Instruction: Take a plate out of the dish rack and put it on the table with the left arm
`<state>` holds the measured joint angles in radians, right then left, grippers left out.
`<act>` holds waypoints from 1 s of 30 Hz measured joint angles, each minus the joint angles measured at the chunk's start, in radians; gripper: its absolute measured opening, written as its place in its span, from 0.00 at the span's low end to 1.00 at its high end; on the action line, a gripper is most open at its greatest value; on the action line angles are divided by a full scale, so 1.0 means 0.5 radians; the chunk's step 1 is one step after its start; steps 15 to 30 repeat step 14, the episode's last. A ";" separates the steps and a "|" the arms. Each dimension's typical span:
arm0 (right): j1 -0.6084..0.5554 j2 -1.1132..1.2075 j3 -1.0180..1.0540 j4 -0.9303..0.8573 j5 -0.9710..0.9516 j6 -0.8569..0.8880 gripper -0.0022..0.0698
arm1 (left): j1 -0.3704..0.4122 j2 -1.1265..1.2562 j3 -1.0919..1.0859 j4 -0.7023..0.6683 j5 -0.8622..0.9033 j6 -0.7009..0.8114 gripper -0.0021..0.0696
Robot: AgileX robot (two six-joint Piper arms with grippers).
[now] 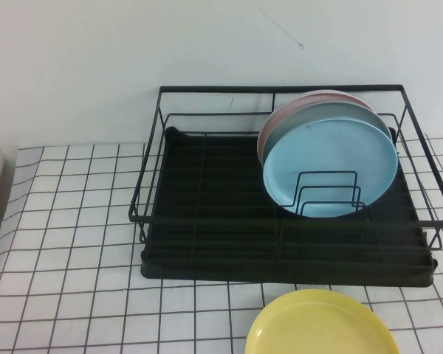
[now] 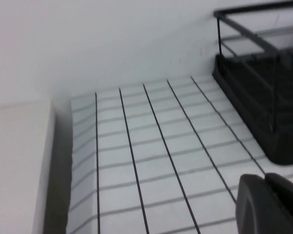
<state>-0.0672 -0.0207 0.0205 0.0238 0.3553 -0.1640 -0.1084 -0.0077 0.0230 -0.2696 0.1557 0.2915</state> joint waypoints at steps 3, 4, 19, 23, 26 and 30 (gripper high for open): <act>0.000 0.000 0.000 0.000 0.000 0.000 0.03 | 0.005 -0.004 0.000 0.031 0.220 -0.001 0.03; 0.000 0.000 0.000 0.000 0.000 0.000 0.03 | 0.005 -0.004 0.000 0.037 0.278 -0.001 0.03; 0.000 0.000 0.000 0.000 0.000 0.000 0.03 | 0.005 -0.005 -0.004 0.037 0.327 -0.001 0.03; 0.000 0.000 0.000 0.000 0.000 0.000 0.03 | 0.005 -0.005 -0.004 0.037 0.327 -0.001 0.03; 0.000 0.000 0.000 0.000 0.000 0.000 0.03 | 0.005 -0.005 -0.004 0.037 0.327 -0.001 0.03; 0.000 0.000 0.000 0.000 0.000 0.000 0.03 | 0.005 -0.005 -0.004 0.037 0.327 -0.001 0.03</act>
